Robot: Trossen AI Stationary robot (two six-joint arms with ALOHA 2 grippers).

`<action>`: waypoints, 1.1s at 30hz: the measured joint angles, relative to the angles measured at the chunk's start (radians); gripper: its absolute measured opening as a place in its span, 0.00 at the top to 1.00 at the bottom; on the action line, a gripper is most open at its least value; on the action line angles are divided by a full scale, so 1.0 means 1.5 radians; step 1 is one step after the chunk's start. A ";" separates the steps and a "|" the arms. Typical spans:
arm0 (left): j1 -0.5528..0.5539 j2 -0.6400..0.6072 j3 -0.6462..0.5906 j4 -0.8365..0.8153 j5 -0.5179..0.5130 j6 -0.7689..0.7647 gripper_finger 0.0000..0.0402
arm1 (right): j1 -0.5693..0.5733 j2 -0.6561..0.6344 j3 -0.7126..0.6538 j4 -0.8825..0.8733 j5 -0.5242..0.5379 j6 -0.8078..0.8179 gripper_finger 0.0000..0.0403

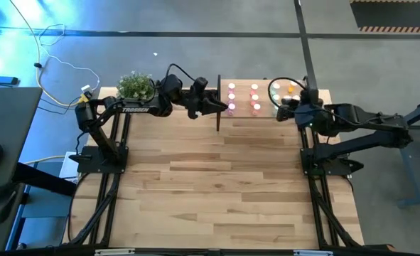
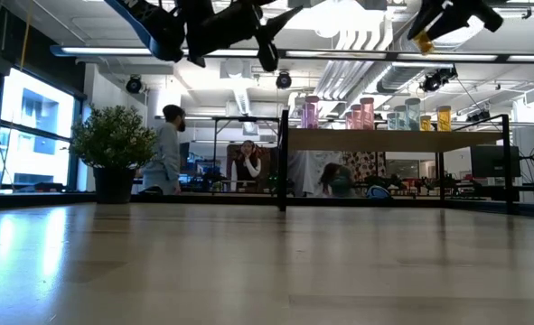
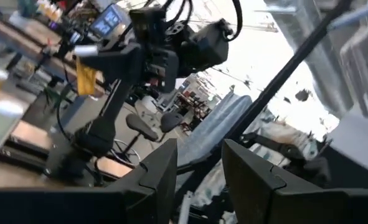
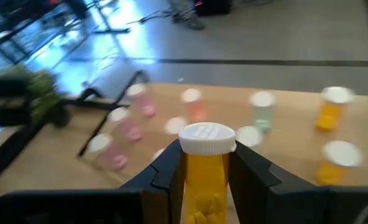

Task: Pick and place medicine bottles onto shelf by color
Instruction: Put the orange pill bottle on the shelf aligned with the other orange pill bottles

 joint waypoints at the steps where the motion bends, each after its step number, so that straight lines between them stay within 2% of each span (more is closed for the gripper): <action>1: -0.002 0.000 0.005 -0.003 0.005 0.017 0.71 | 0.000 0.000 0.000 0.018 -0.016 -0.021 0.77; 5: -0.018 0.000 0.028 -0.052 0.008 0.102 0.71 | 0.000 0.000 0.000 0.102 -0.074 -0.098 0.77; 9: -0.035 0.000 0.063 -0.173 0.005 0.193 0.71 | 0.000 0.000 0.000 0.187 -0.124 -0.176 0.77; 14: -0.058 0.000 0.093 -0.267 -0.039 0.296 0.71 | 0.000 0.000 0.000 0.278 -0.191 -0.252 0.77; 21: -0.092 0.000 0.106 -0.273 -0.085 0.353 0.71 | 0.000 0.021 0.000 0.394 -0.309 -0.352 0.77; 26: -0.121 0.000 0.107 -0.270 -0.137 0.397 0.70 | 0.000 0.040 0.000 0.440 -0.356 -0.389 0.77; 31: -0.138 0.000 0.107 -0.268 -0.162 0.415 0.62 | 0.000 0.059 0.000 0.477 -0.424 -0.406 0.77; 33: -0.147 0.000 0.107 -0.268 -0.192 0.414 0.58 | 0.000 0.067 0.000 0.489 -0.440 -0.410 0.77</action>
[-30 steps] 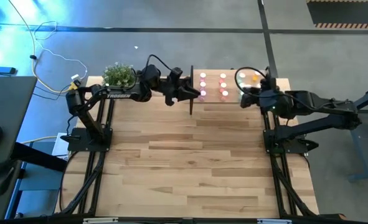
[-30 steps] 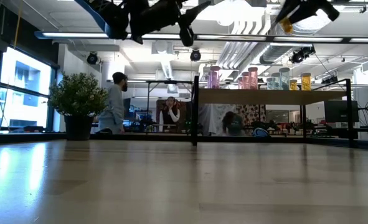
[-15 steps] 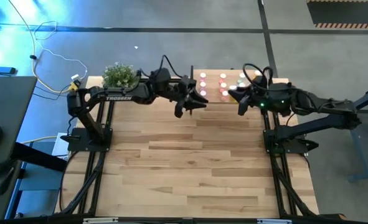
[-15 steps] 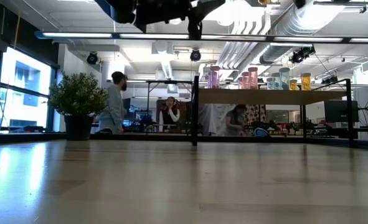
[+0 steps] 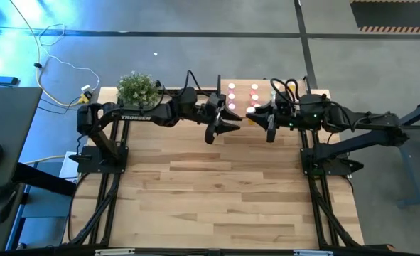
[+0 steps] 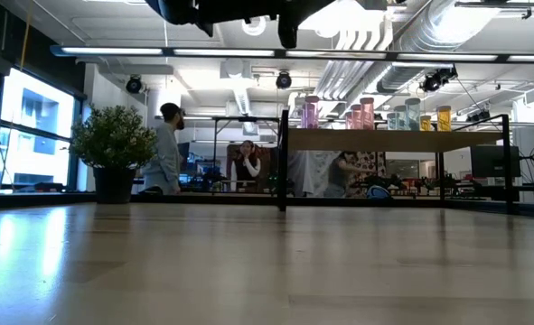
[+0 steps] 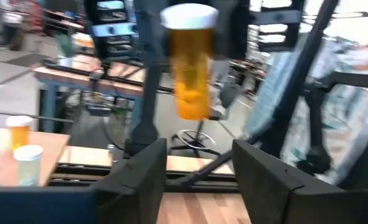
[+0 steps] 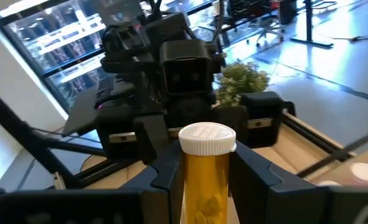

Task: Pick and place medicine bottles onto shelf by color
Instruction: Put the orange pill bottle on the shelf aligned with the other orange pill bottles

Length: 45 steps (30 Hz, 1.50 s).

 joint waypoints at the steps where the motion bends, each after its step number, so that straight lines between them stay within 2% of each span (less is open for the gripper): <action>1: -0.004 0.000 0.000 0.000 -0.019 0.000 0.56 | 0.000 0.004 0.000 0.005 -0.007 -0.003 0.77; 4: -0.014 0.000 0.000 0.006 -0.071 -0.002 0.50 | 0.000 0.015 0.000 0.030 -0.022 -0.013 0.77; 8: -0.026 0.000 0.000 0.011 -0.079 -0.004 0.45 | 0.000 0.025 0.000 0.049 -0.028 -0.013 0.77; 17: -0.034 0.000 0.000 0.015 -0.110 -0.020 0.46 | 0.000 0.032 0.001 0.058 -0.030 0.004 0.77; 25: -0.034 0.000 0.000 0.029 -0.111 -0.035 0.47 | 0.000 0.062 0.001 0.072 -0.033 0.012 0.77; 31: -0.034 0.000 0.000 0.028 -0.111 -0.035 0.51 | 0.000 0.061 0.001 0.082 -0.033 0.012 0.77; 45: -0.034 0.000 0.000 0.032 -0.108 -0.035 0.68 | -0.001 0.073 0.001 0.076 -0.040 0.022 0.77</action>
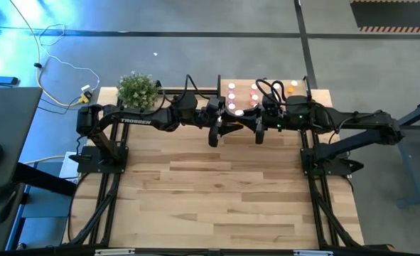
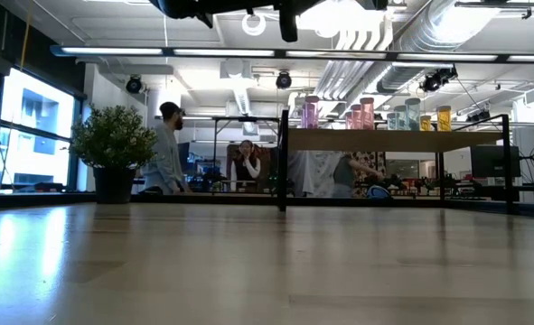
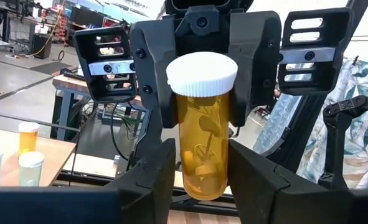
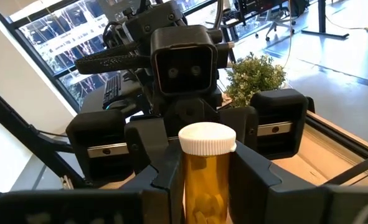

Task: Pick and place medicine bottles onto shelf by color
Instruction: Put the orange pill bottle on the shelf aligned with the other orange pill bottles

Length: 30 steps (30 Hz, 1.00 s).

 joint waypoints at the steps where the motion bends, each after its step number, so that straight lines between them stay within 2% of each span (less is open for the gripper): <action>1: 0.000 0.000 0.000 0.000 0.000 0.000 0.69 | 0.000 0.000 0.000 0.000 0.000 0.000 0.77; 8: 0.000 0.000 0.000 -0.001 0.000 0.012 0.76 | 0.000 0.000 0.000 -0.002 0.000 -0.007 0.77; 13: 0.000 0.000 0.000 -0.001 -0.001 0.015 0.76 | 0.000 0.000 0.000 -0.002 -0.001 -0.009 0.77; 24: 0.008 0.000 0.000 0.000 -0.012 0.036 0.76 | 0.000 -0.002 0.000 -0.031 -0.002 0.025 0.62; 30: 0.018 0.000 0.000 -0.004 -0.012 0.035 0.76 | 0.000 -0.019 0.000 -0.060 0.001 0.025 0.60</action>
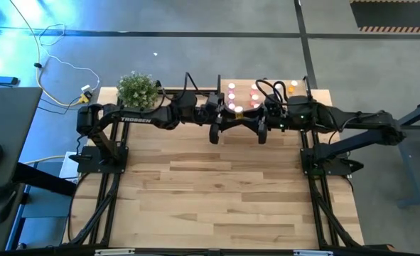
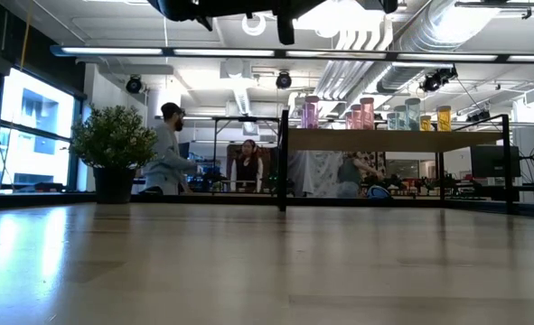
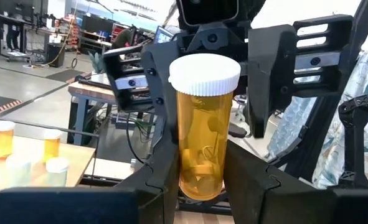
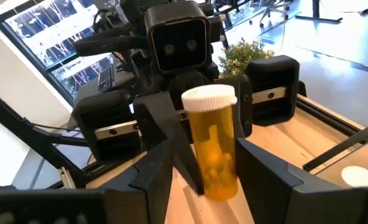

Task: Pick and place medicine bottles onto shelf by color
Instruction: Put the orange pill bottle on the shelf aligned with the other orange pill bottles

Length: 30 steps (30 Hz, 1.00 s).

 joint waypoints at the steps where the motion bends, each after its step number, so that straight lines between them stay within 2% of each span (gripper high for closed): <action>1: 0.001 0.000 0.000 0.000 0.000 0.000 0.76 | 0.000 -0.005 0.000 -0.002 0.000 0.000 0.60; 7: 0.006 0.000 0.001 -0.003 -0.005 0.000 0.76 | 0.001 -0.044 0.000 -0.057 -0.006 0.035 0.60; 17: 0.006 0.000 0.001 -0.032 0.004 -0.018 0.76 | -0.011 -0.073 0.000 0.094 -0.005 -0.028 0.60; 30: 0.005 0.000 0.001 -0.058 0.008 -0.037 0.76 | -0.081 -0.030 0.000 0.116 -0.123 0.031 0.60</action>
